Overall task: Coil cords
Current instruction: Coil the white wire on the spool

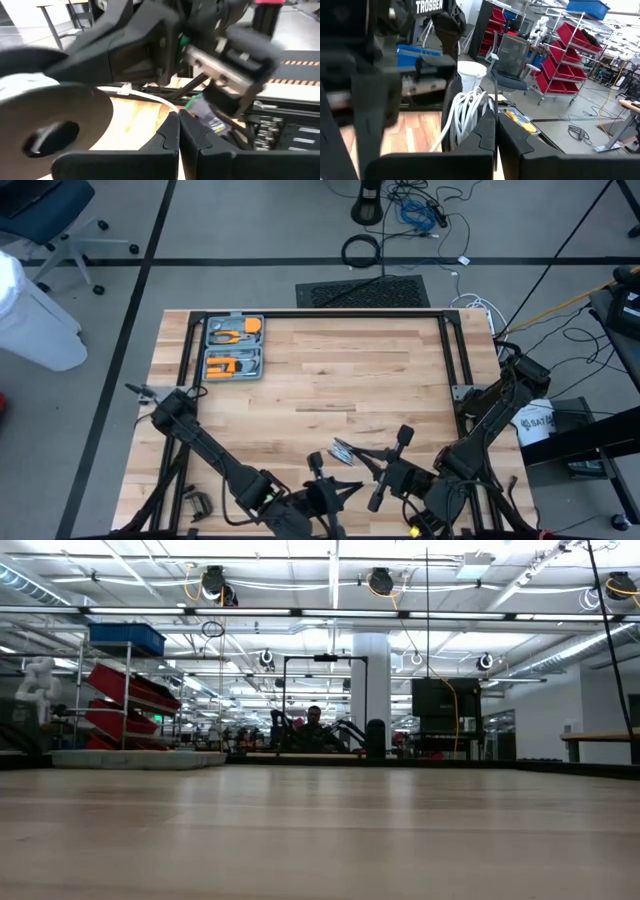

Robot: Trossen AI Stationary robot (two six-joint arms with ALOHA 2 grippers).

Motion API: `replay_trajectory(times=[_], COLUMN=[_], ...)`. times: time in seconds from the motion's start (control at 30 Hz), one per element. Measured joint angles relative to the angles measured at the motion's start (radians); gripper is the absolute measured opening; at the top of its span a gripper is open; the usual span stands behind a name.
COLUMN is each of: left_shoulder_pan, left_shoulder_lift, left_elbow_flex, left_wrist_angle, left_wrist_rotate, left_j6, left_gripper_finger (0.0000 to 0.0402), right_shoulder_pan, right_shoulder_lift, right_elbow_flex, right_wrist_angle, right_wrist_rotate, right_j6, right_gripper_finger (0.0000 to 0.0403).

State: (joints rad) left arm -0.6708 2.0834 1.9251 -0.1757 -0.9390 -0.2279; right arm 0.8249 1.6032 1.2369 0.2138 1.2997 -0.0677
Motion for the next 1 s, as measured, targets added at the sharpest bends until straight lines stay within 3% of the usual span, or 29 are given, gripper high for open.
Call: replay_trajectory(times=[0.5,1.0], left_shoulder_pan=[0.004,-0.034], left_shoulder_lift=[0.024,0.025], left_elbow_flex=[0.000,-0.001], left_wrist_angle=[-0.115,-0.183], left_wrist_rotate=[-0.025,0.059], left_j6=[-0.056,-0.057], left_gripper_finger=[0.0001,0.0076], right_shoulder_pan=[0.019,0.084], right_shoulder_lift=[-0.018,-0.076], right_elbow_flex=[0.000,0.001], right_wrist_angle=[0.004,0.008], right_wrist_rotate=[-0.025,-0.022], right_j6=[-0.004,-0.001], right_gripper_finger=[0.0000,0.0000])
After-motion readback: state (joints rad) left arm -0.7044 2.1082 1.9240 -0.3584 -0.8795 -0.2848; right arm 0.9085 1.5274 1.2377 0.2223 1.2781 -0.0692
